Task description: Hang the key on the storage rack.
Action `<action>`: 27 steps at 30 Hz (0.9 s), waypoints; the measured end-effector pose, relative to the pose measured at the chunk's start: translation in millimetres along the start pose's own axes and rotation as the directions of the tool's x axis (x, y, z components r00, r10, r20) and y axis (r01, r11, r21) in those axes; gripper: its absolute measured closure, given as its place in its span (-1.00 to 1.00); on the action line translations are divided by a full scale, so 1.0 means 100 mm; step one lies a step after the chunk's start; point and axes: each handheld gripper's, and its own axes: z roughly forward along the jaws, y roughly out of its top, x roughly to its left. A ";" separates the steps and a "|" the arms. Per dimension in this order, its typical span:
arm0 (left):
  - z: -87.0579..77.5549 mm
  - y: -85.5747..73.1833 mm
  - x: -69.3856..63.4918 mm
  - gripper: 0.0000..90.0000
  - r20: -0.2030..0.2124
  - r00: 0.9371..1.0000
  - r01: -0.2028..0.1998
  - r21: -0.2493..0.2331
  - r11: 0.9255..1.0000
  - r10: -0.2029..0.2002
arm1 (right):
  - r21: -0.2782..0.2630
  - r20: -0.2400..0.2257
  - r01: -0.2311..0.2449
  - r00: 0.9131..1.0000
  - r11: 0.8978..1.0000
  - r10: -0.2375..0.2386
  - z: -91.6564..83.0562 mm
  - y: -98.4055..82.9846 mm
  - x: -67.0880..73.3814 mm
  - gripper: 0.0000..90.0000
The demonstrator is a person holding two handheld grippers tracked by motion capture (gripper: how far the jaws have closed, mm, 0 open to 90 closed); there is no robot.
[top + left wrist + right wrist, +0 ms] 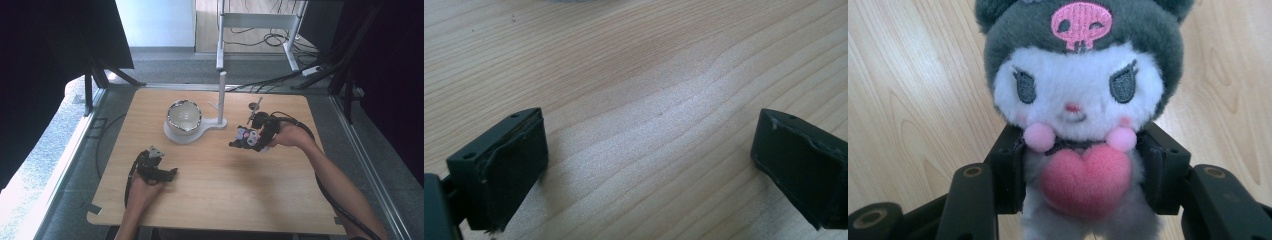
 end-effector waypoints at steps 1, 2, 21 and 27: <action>0.00 0.00 0.00 -0.96 0.000 1.000 0.000 0.000 1.000 0.000 | 0.000 0.000 0.000 1.000 1.000 0.000 0.00 0.00 0.00 0.01; 0.00 0.00 0.00 -0.96 0.000 1.000 0.001 0.000 1.000 -0.001 | -0.007 0.003 0.002 1.000 1.000 -0.002 -0.05 0.01 -0.01 0.01; 0.00 0.00 0.00 -0.96 0.002 1.000 0.003 0.000 1.000 -0.003 | -0.056 0.032 -0.019 0.999 0.998 0.021 -0.49 0.12 -0.11 0.01; 0.00 0.00 0.00 -0.96 0.002 1.000 0.004 -0.001 1.000 -0.004 | -0.068 0.038 -0.031 0.999 0.997 0.034 -0.61 0.15 -0.14 0.01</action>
